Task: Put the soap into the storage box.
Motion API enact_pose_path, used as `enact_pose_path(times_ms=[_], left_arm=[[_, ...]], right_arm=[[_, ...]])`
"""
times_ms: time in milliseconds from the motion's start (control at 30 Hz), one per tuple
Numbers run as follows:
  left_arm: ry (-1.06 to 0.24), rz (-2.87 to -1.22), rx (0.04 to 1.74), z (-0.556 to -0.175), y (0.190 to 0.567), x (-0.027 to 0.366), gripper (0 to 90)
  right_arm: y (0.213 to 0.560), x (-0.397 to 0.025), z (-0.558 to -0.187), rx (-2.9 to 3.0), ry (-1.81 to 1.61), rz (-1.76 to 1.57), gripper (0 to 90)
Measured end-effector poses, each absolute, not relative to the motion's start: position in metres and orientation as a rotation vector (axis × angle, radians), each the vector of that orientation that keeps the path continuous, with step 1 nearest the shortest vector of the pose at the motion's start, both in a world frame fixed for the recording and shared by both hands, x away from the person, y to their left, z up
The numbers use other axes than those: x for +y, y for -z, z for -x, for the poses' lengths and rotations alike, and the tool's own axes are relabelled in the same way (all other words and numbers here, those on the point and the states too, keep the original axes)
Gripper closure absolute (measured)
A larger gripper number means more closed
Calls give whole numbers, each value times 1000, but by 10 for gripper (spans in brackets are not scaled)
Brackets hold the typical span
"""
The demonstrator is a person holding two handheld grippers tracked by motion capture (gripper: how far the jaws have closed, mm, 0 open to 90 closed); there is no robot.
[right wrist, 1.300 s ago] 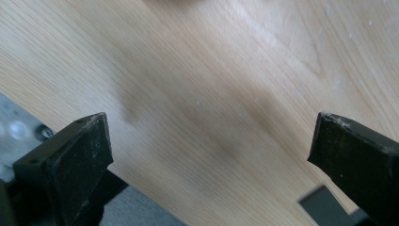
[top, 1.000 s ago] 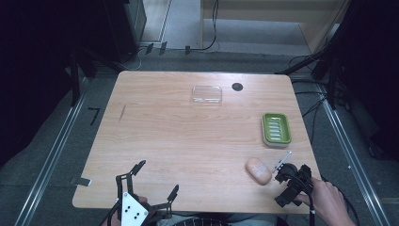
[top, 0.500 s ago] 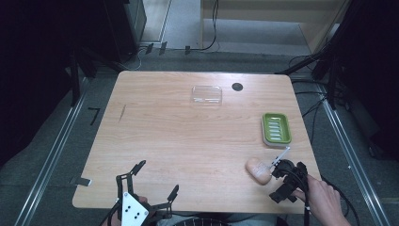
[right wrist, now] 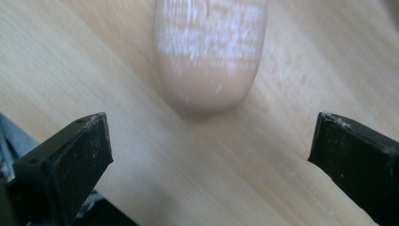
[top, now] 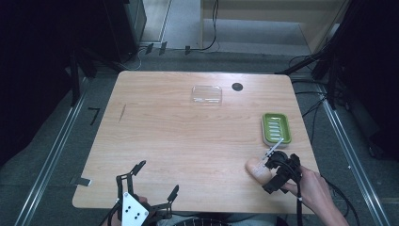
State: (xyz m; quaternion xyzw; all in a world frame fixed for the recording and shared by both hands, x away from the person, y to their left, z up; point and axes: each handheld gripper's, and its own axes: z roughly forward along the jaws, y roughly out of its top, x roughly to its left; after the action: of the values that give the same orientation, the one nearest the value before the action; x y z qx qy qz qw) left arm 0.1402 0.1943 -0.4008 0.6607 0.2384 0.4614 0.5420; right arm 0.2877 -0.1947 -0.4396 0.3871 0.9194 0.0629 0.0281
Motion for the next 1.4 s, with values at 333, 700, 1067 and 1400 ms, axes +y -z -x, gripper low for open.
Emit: enact_pose_path(times_ms=[333, 700, 1067, 1400], left_arm=[[-1096, -1569, 568, -140, 401, 194, 0], [-1097, -1570, 567, -140, 401, 195, 0], [-1096, -1570, 568, -140, 401, 195, 0], [-1097, -1569, 569, -140, 401, 195, 0]], right_arm=[[441, -188, -297, 2831, -230, -1262, 0], [447, -177, -309, 2834, -177, -1273, 0], [455, -168, -321, 2841, -114, -1316, 0], [465, -161, -331, 2848, -80, -1321, 0]])
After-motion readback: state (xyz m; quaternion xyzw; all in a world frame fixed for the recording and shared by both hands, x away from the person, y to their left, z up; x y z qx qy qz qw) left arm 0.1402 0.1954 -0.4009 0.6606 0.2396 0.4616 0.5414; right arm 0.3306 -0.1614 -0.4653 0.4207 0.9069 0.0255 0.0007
